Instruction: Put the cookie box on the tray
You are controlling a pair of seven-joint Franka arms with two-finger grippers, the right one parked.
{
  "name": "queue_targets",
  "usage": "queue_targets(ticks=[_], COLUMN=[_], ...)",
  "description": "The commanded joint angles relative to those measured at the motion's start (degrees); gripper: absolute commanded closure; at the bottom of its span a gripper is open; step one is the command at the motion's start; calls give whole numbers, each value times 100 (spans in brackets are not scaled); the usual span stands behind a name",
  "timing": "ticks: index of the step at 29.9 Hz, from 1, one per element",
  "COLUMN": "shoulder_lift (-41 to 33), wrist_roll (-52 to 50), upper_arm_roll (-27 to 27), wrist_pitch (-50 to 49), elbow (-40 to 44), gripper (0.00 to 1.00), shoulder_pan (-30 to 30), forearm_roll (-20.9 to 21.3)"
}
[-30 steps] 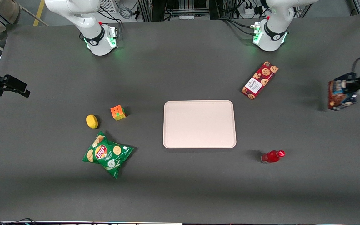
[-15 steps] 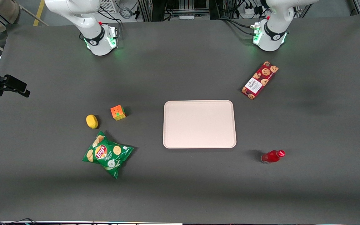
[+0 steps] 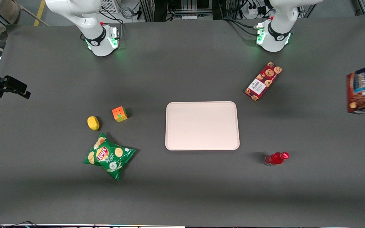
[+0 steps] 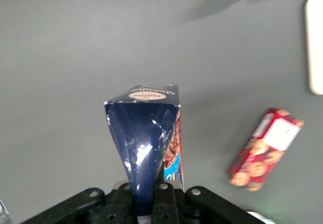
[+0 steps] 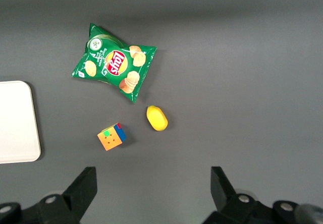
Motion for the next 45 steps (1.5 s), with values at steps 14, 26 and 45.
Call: queue_targets(ticks=[14, 26, 45], shoulder_lift=[66, 821, 1586], wrist_roll=[-4391, -5850, -6739], upper_arm_roll=[-2734, -3789, -3983], wrist_pitch=[267, 1629, 3836], elbow=[341, 69, -1346], gripper=[100, 100, 100], shoulder_pan=[-36, -247, -484], forearm_roll=[-442, 119, 1596])
